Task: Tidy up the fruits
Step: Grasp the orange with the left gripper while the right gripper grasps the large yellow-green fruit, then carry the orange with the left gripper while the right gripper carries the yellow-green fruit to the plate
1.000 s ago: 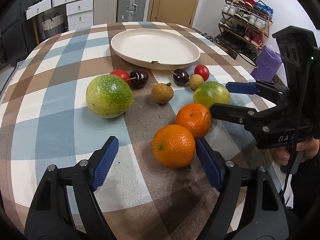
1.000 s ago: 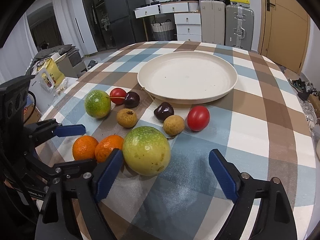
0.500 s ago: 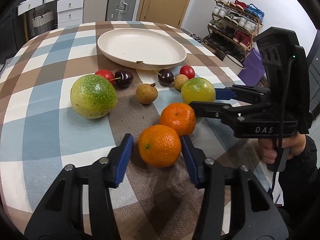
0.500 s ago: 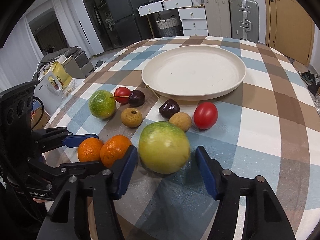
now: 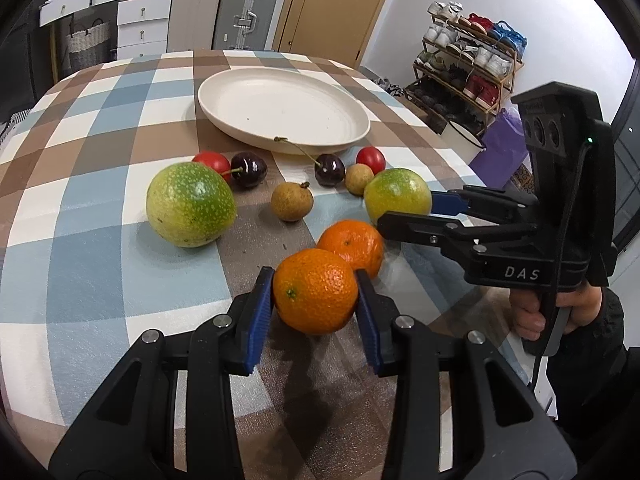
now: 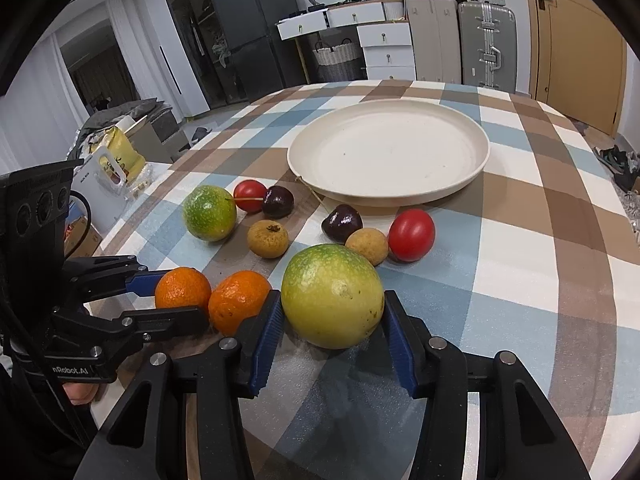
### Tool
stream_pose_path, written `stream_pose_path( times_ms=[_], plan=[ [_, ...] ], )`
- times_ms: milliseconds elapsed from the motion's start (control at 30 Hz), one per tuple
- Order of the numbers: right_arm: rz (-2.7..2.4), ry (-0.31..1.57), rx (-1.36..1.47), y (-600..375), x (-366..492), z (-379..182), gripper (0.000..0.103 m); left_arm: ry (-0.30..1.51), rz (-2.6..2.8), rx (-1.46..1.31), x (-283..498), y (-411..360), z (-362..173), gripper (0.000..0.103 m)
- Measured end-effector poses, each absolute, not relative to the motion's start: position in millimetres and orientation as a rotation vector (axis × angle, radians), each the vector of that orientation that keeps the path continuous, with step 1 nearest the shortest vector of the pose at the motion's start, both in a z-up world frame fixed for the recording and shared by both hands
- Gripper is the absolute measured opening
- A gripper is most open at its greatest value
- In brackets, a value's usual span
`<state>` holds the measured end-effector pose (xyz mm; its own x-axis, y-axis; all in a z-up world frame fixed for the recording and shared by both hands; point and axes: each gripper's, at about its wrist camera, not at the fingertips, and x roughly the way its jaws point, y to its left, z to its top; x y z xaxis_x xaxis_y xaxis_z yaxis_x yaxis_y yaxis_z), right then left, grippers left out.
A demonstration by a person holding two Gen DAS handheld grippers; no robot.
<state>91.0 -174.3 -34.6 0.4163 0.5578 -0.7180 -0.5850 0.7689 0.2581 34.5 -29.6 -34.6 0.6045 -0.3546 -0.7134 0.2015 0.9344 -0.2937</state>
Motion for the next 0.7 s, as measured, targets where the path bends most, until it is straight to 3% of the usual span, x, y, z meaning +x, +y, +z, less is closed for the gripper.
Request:
stream_pose_path(
  times_ms=[700],
  plan=[
    [0.725, 0.773, 0.022, -192.0, 91.8, 13.8, 0.05, 0.751, -0.253, -0.191, 59.1, -19.4, 8.5, 0.036]
  ],
)
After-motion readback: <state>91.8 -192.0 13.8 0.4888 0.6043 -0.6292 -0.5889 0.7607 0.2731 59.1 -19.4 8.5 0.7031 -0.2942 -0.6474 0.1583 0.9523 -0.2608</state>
